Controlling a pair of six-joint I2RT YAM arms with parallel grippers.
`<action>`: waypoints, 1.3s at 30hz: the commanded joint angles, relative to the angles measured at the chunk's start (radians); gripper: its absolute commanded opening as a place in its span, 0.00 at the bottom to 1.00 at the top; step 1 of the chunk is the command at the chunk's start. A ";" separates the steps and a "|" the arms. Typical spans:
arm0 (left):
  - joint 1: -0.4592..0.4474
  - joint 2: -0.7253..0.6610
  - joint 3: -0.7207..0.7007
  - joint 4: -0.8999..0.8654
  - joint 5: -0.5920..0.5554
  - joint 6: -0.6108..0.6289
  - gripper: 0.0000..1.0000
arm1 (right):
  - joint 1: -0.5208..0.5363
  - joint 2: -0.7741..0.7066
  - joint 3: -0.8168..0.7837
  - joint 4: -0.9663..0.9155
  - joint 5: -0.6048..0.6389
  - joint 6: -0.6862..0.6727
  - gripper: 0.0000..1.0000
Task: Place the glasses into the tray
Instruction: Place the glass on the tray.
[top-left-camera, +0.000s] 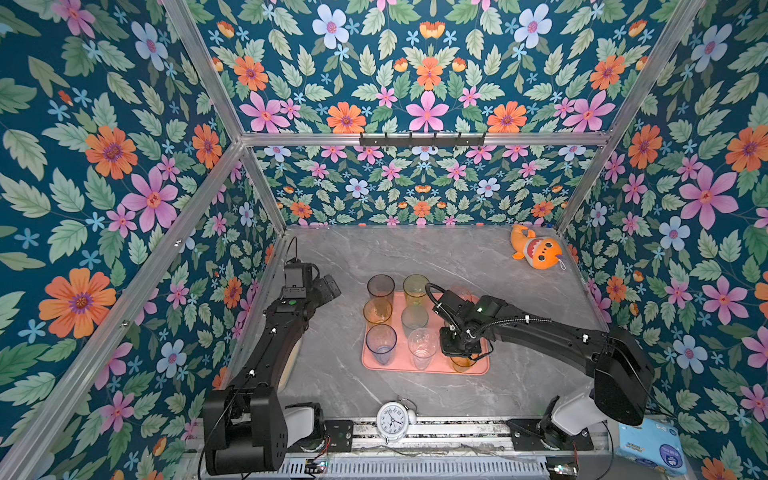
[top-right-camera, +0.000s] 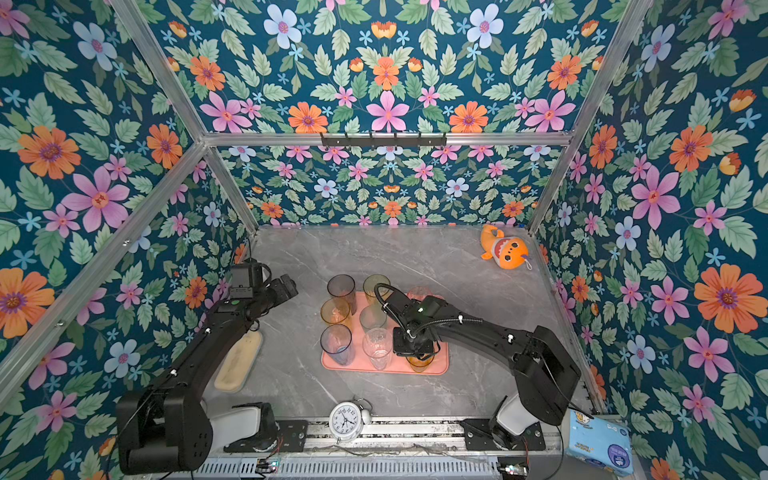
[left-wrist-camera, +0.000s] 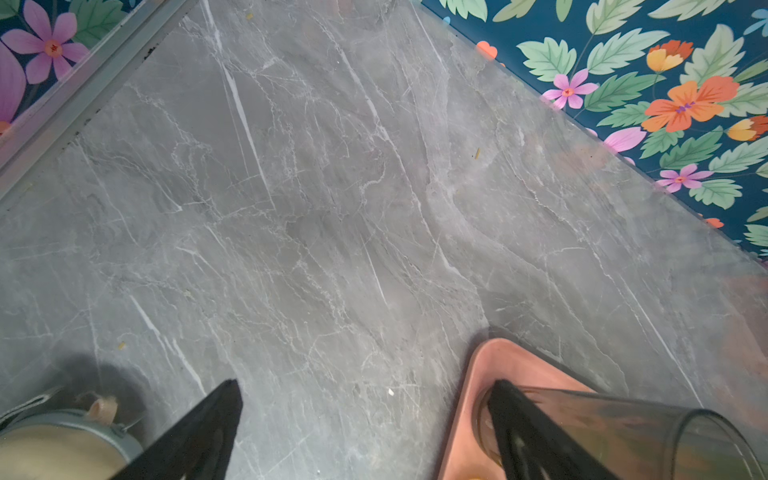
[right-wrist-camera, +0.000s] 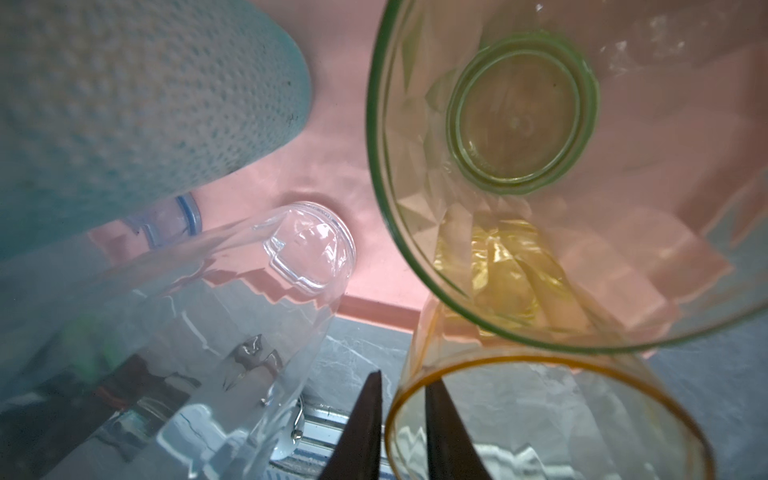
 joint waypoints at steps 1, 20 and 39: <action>0.001 0.000 0.001 0.001 -0.004 0.007 0.96 | 0.001 -0.007 0.004 -0.013 0.001 0.010 0.21; 0.001 -0.001 0.003 0.000 -0.004 0.007 0.96 | 0.004 -0.123 0.001 -0.014 0.022 -0.010 0.26; 0.001 -0.024 0.023 0.005 0.006 0.015 0.97 | -0.030 -0.335 0.028 0.075 0.262 -0.195 0.47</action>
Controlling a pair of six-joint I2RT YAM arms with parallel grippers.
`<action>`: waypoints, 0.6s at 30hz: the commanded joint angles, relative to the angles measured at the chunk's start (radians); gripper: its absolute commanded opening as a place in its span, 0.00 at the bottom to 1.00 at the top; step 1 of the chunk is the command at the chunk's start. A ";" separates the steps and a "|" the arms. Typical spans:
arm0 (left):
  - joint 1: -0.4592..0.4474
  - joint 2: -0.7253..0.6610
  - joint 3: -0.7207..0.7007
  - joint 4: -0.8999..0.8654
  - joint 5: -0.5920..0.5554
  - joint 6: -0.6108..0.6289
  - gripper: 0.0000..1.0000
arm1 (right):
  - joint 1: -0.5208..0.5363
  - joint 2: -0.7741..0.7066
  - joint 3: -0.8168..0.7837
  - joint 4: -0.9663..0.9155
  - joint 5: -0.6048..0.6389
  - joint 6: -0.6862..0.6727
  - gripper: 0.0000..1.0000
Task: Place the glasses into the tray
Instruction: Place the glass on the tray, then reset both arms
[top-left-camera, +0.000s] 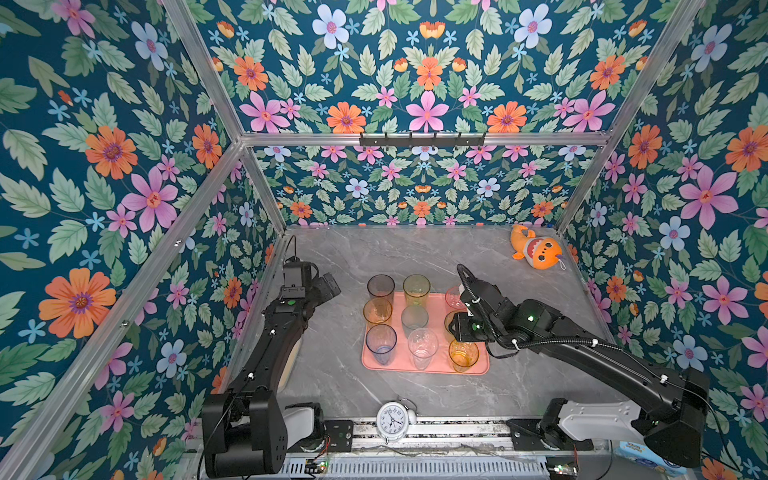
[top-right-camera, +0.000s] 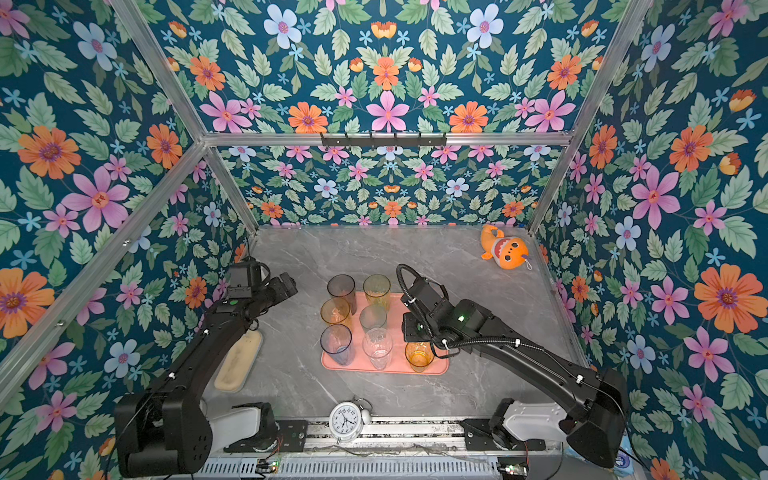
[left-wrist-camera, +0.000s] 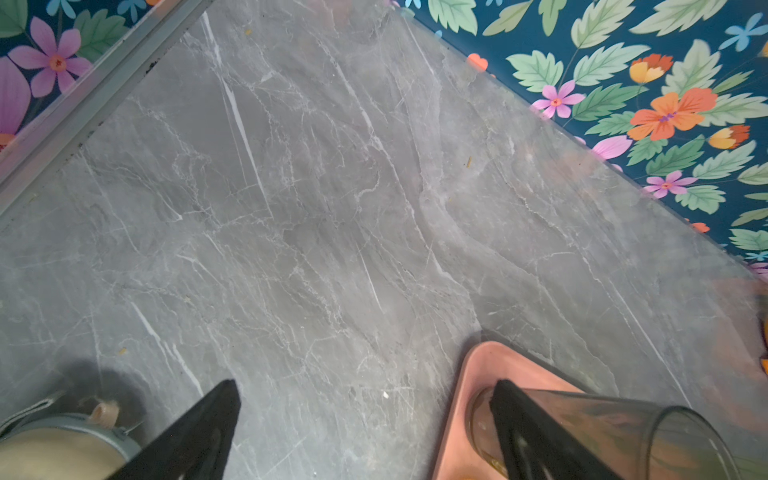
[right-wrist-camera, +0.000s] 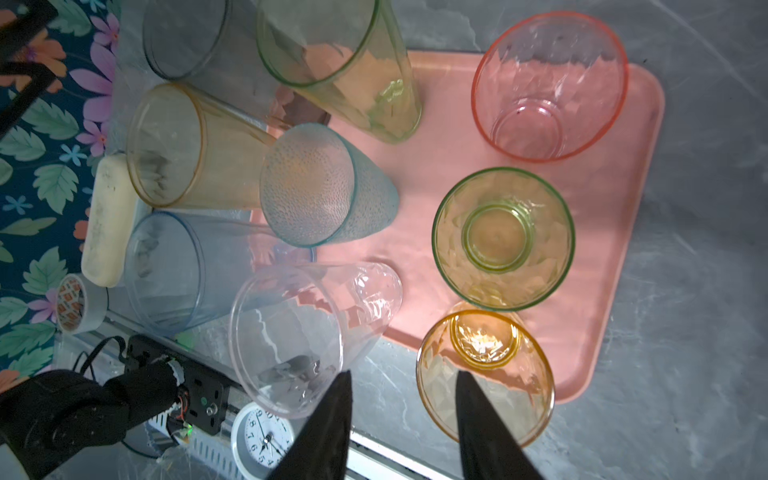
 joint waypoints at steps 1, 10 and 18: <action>0.001 -0.010 0.013 0.009 0.001 0.013 0.98 | -0.038 -0.024 0.012 0.029 0.097 -0.082 0.48; 0.001 -0.039 0.049 0.043 -0.090 0.046 1.00 | -0.154 -0.113 -0.097 0.292 0.311 -0.252 0.61; 0.001 -0.046 0.024 0.153 -0.337 0.042 1.00 | -0.320 -0.078 -0.161 0.476 0.354 -0.329 0.70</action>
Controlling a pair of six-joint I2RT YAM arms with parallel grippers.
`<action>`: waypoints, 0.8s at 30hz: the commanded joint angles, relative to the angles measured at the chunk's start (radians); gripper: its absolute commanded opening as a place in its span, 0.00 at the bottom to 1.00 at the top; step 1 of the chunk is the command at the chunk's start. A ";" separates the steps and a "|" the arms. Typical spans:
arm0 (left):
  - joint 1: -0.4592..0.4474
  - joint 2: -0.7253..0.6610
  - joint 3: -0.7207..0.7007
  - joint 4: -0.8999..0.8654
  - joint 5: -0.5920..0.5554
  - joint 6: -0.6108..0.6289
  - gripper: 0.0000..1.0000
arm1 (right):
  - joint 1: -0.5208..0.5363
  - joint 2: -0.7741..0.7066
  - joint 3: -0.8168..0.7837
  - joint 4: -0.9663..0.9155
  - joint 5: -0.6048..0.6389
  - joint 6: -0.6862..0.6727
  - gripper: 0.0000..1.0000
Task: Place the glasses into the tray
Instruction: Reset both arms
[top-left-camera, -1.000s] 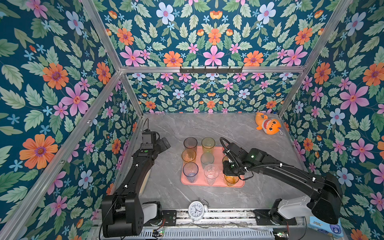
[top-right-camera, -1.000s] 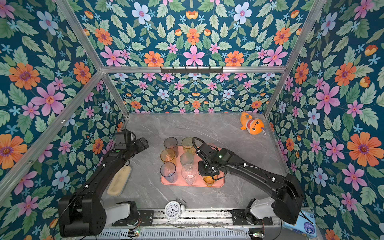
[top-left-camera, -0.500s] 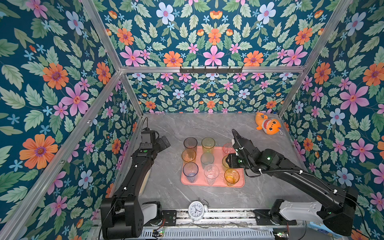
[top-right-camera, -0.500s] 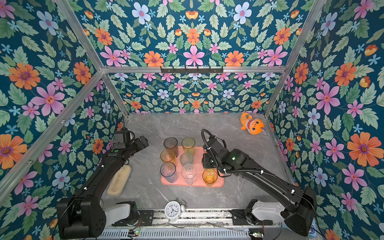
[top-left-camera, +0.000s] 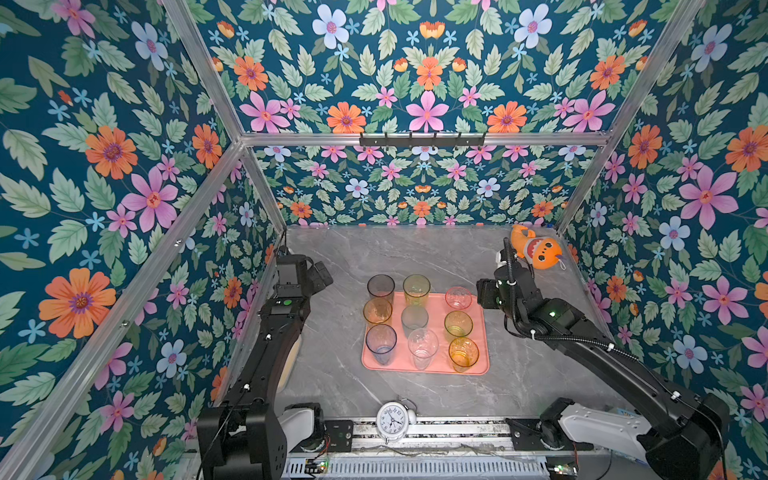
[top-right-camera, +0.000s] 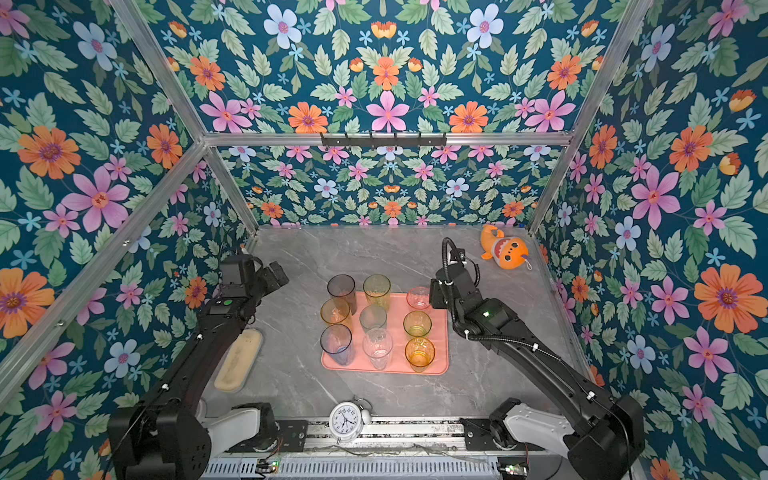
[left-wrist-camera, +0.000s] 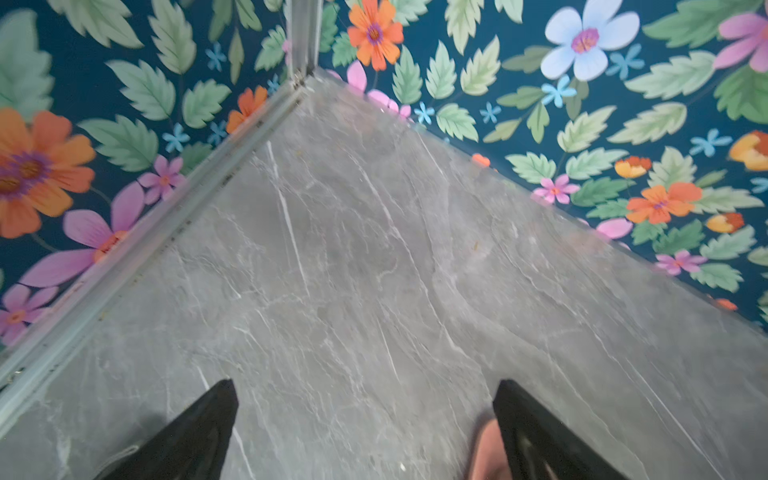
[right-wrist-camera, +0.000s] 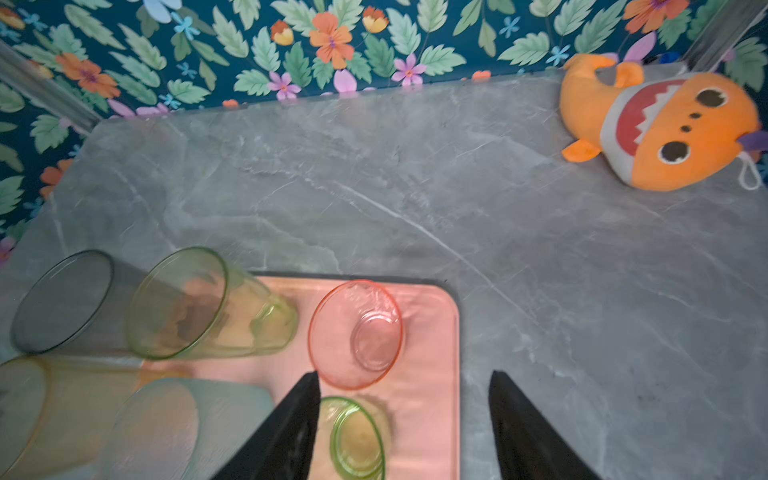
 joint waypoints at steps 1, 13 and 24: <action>0.000 -0.005 -0.024 0.092 -0.174 0.011 1.00 | -0.051 0.012 -0.025 0.142 0.080 -0.069 0.73; 0.001 -0.012 -0.289 0.464 -0.558 0.110 1.00 | -0.340 0.077 -0.273 0.498 0.057 -0.147 0.99; 0.000 0.100 -0.513 0.821 -0.603 0.319 0.99 | -0.458 0.114 -0.452 0.741 0.063 -0.215 0.99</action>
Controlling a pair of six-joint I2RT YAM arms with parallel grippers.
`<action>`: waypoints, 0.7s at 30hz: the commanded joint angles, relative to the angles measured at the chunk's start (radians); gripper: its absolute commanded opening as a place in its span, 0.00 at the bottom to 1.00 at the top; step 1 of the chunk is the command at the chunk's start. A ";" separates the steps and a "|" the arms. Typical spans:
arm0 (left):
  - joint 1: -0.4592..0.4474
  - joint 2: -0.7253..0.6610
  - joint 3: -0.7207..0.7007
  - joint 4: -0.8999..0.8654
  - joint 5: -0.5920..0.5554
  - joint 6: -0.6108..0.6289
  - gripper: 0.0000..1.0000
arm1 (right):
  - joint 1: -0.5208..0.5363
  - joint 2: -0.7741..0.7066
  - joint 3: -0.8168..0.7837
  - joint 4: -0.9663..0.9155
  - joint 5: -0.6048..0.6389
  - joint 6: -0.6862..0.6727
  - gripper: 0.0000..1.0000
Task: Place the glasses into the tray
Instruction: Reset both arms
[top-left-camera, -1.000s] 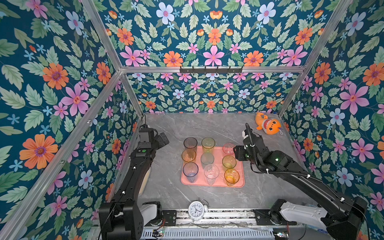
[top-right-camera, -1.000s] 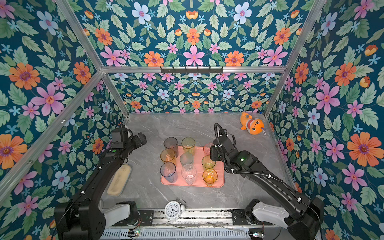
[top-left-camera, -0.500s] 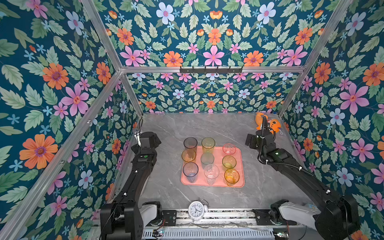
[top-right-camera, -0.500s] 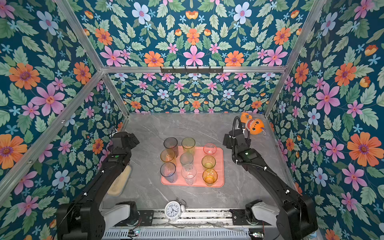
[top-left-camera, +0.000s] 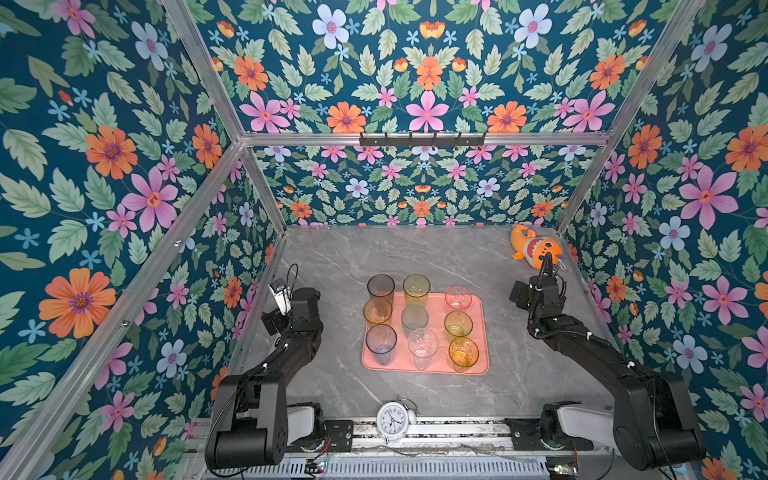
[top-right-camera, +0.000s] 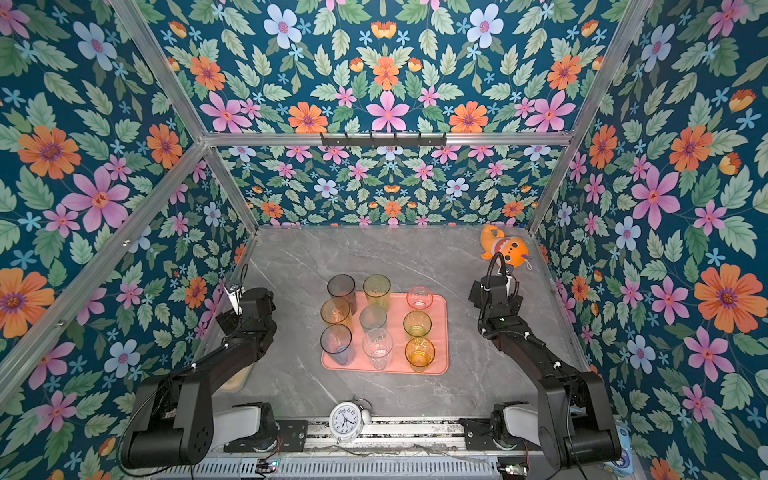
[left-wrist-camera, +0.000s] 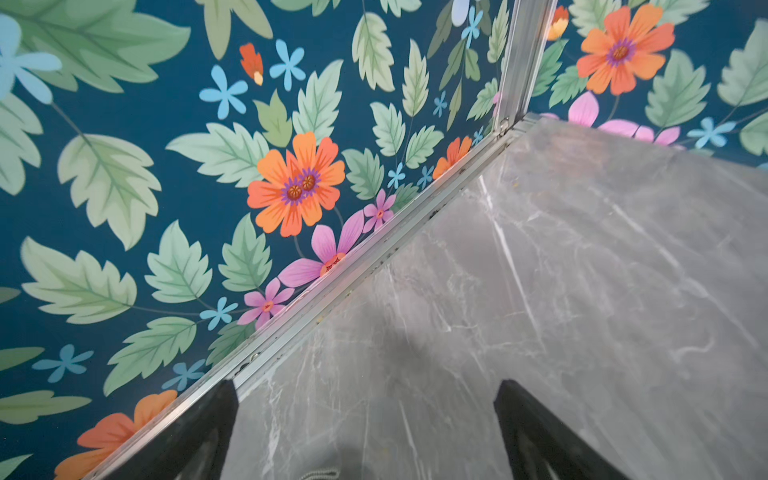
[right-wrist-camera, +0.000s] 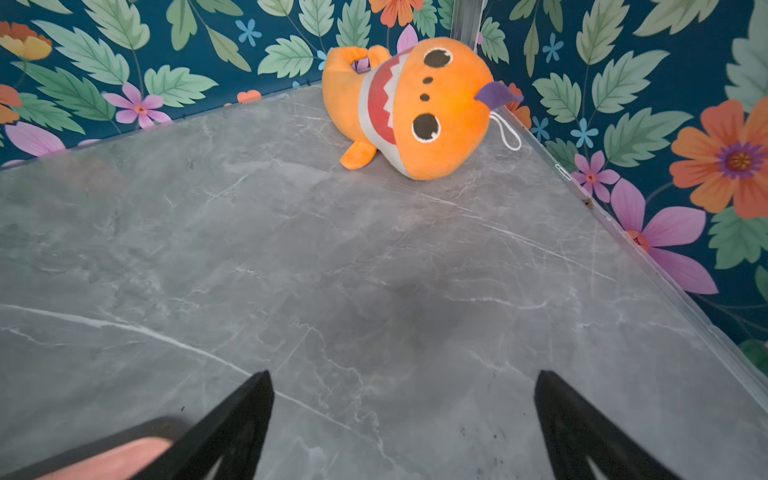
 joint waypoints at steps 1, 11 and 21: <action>0.000 0.006 -0.070 0.228 -0.013 0.116 0.99 | -0.005 0.006 -0.026 0.125 0.025 -0.065 0.99; 0.001 0.032 -0.151 0.452 0.245 0.122 0.99 | -0.005 0.035 -0.130 0.322 0.066 -0.156 0.99; -0.002 0.119 -0.189 0.661 0.410 0.163 0.99 | -0.020 0.115 -0.156 0.490 -0.016 -0.240 0.99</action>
